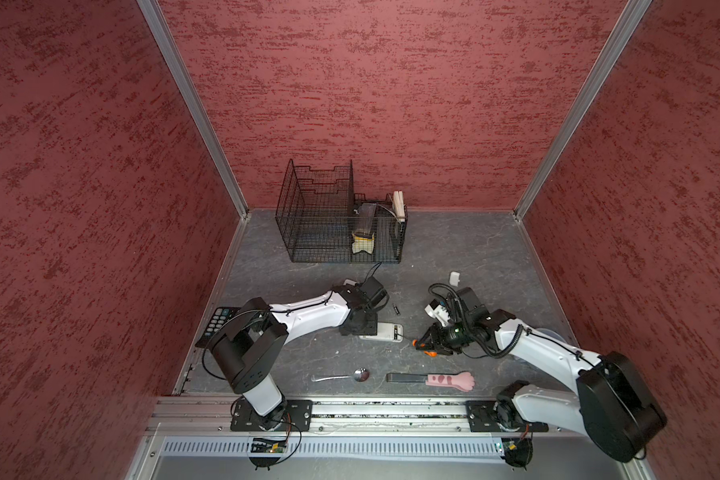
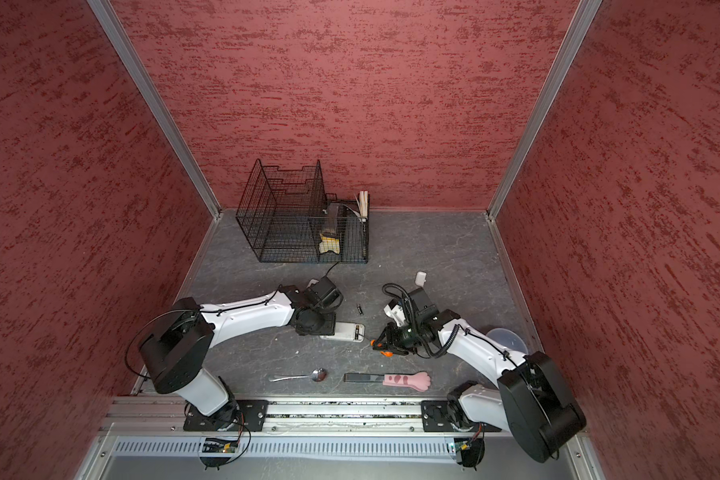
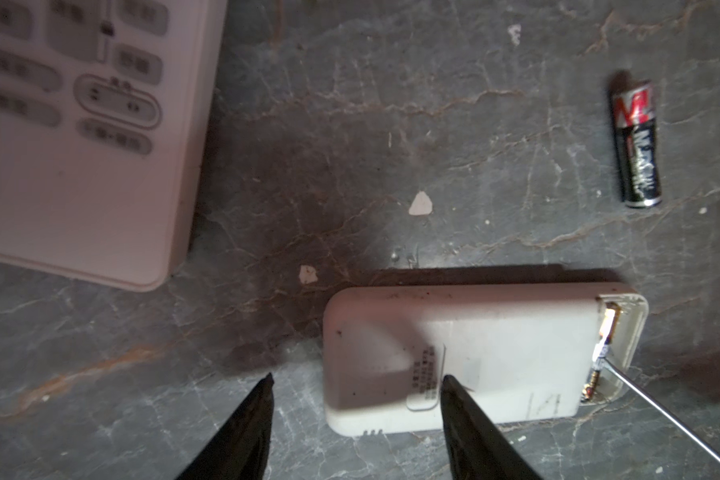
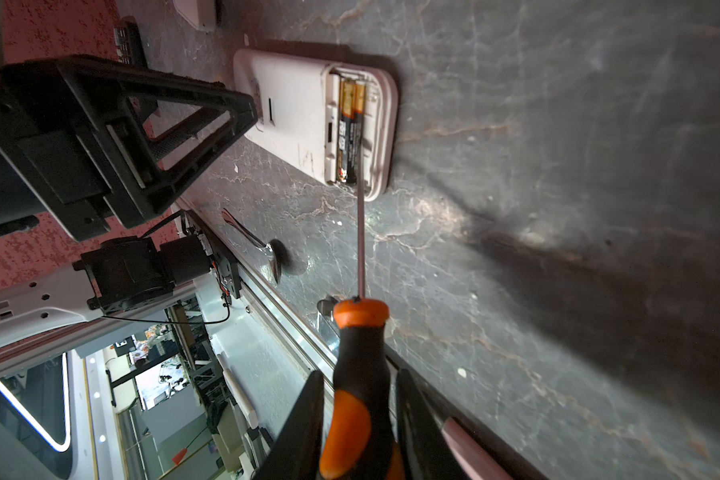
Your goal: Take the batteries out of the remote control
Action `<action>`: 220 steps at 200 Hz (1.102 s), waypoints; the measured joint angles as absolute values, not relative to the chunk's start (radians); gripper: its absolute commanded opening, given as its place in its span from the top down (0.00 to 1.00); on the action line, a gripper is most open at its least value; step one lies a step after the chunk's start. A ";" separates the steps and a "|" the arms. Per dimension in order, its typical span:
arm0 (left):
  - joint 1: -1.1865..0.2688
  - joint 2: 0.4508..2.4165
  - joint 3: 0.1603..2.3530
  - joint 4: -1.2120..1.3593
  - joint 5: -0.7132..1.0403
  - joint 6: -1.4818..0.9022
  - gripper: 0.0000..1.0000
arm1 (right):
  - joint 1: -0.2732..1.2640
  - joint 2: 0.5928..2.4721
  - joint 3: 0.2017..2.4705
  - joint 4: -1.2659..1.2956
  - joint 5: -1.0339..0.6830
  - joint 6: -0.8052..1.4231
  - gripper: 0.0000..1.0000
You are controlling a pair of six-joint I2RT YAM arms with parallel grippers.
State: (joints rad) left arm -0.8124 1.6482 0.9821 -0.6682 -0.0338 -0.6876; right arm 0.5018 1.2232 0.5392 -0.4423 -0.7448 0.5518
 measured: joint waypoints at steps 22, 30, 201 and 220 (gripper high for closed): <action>-0.812 1.649 0.982 -0.654 -0.030 -0.688 0.36 | 0.514 1.223 0.539 -0.438 -0.745 0.558 1.00; -0.813 1.649 0.982 -0.650 -0.028 -0.688 0.36 | 0.517 1.223 0.539 -0.437 -0.745 0.561 1.00; -0.805 1.677 0.990 -0.638 -0.058 -0.672 0.57 | 0.529 1.247 0.505 -0.351 -0.778 0.560 1.00; -0.805 1.683 0.997 -0.640 -0.063 -0.664 0.58 | 0.529 1.249 0.501 -0.346 -0.782 0.560 1.00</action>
State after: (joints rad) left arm -0.8051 1.6829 0.9970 -0.6395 -0.0631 -0.6643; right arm 0.5289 1.2491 0.5011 -0.3462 -0.7822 0.5598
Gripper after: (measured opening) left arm 0.427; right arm 0.285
